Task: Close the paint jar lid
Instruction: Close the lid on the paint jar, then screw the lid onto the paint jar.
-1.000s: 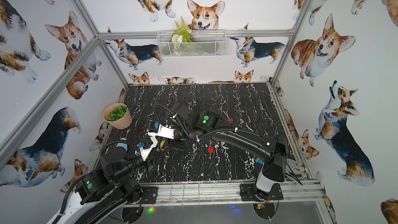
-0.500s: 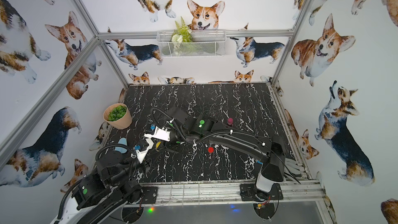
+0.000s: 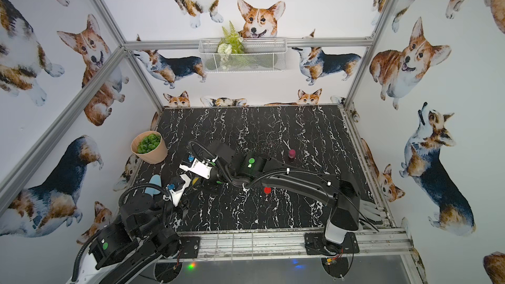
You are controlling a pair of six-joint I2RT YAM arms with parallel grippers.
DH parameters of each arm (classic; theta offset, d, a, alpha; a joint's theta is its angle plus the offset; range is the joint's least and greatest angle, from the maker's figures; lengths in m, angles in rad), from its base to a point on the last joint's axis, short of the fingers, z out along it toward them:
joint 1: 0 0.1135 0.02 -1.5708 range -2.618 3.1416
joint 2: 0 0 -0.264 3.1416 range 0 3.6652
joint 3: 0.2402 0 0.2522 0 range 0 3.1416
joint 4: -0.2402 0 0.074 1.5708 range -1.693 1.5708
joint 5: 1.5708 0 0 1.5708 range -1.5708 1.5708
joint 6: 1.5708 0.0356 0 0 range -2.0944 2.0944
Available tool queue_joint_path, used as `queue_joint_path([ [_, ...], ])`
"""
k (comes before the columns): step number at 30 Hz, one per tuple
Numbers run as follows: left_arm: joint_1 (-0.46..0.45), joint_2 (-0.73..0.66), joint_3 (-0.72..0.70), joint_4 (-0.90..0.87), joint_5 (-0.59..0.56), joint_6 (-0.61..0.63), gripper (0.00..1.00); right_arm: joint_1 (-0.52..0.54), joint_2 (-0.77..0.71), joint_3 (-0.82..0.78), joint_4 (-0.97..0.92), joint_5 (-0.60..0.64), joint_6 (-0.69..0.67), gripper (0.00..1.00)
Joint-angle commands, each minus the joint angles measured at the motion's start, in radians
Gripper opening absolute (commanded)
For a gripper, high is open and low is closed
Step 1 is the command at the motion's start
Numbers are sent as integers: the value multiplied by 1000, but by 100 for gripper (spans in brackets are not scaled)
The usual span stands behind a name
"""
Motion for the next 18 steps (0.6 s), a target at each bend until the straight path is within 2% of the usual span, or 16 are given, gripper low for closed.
queue_joint_path([
  [1,-2,-10,11,222,55,8,30,4,12,-26,38,166,132,33],
  [5,0,-6,11,219,45,10,30,21,12,-53,110,220,216,38],
  [8,-1,3,12,214,39,11,30,30,4,-65,128,234,216,59],
  [12,-1,26,15,206,44,11,30,30,-63,-133,185,254,196,77],
  [15,-1,47,18,203,54,10,30,30,-117,-173,215,240,168,88],
  [18,-1,71,21,195,54,9,30,26,-159,-195,209,179,121,91],
])
